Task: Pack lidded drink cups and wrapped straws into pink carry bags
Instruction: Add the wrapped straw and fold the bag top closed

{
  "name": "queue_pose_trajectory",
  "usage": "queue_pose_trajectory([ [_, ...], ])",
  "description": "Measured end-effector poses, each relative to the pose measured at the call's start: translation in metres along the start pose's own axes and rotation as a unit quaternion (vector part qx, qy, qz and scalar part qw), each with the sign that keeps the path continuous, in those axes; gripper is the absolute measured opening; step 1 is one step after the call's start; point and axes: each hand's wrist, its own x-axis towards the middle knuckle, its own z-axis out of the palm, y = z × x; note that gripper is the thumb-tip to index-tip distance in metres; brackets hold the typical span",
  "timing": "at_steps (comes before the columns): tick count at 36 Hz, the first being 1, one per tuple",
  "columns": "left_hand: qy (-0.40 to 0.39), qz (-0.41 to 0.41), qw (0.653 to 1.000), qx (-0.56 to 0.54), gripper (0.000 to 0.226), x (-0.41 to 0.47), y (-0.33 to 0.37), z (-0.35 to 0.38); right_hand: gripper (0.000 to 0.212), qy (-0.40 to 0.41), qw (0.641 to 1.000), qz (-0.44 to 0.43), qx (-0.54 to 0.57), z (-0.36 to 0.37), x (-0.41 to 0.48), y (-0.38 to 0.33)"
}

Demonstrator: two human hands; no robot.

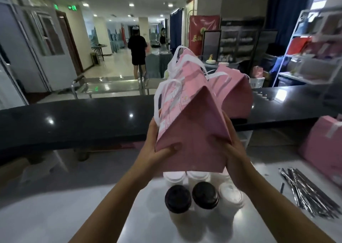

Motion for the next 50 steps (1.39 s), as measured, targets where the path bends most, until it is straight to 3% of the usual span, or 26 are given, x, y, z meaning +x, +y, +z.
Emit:
queue_pose_trajectory([
  [13,0.063,-0.039,0.997,0.021,0.073,0.16,-0.133,-0.048,0.069,0.023,0.994,0.067,-0.085,-0.017,0.167,0.114],
  [17,0.067,-0.044,0.994,0.068,0.088,0.19,-0.156,-0.058,0.071,0.047,0.984,0.077,-0.156,-0.023,0.189,0.133],
  [26,0.059,-0.062,0.989,0.122,0.103,0.244,-0.175,-0.051,0.075,0.111,0.913,-0.011,-0.392,-0.025,0.226,0.145],
  [33,0.064,-0.047,0.989,0.121,0.098,0.265,-0.188,-0.027,0.08,0.177,0.884,0.005,-0.433,-0.032,0.241,0.151],
  [42,0.062,-0.055,0.989,0.119,0.105,0.259,-0.182,-0.022,0.088,0.124,0.891,0.009,-0.437,-0.043,0.212,0.128],
  [47,0.087,-0.077,0.968,0.221,0.112,0.221,-0.157,-0.021,0.085,0.058,0.849,-0.018,-0.525,-0.058,0.182,0.108],
  [50,0.07,-0.101,0.934,0.337,0.11,0.192,-0.138,-0.02,0.081,0.021,0.818,-0.04,-0.573,-0.067,0.161,0.101],
])
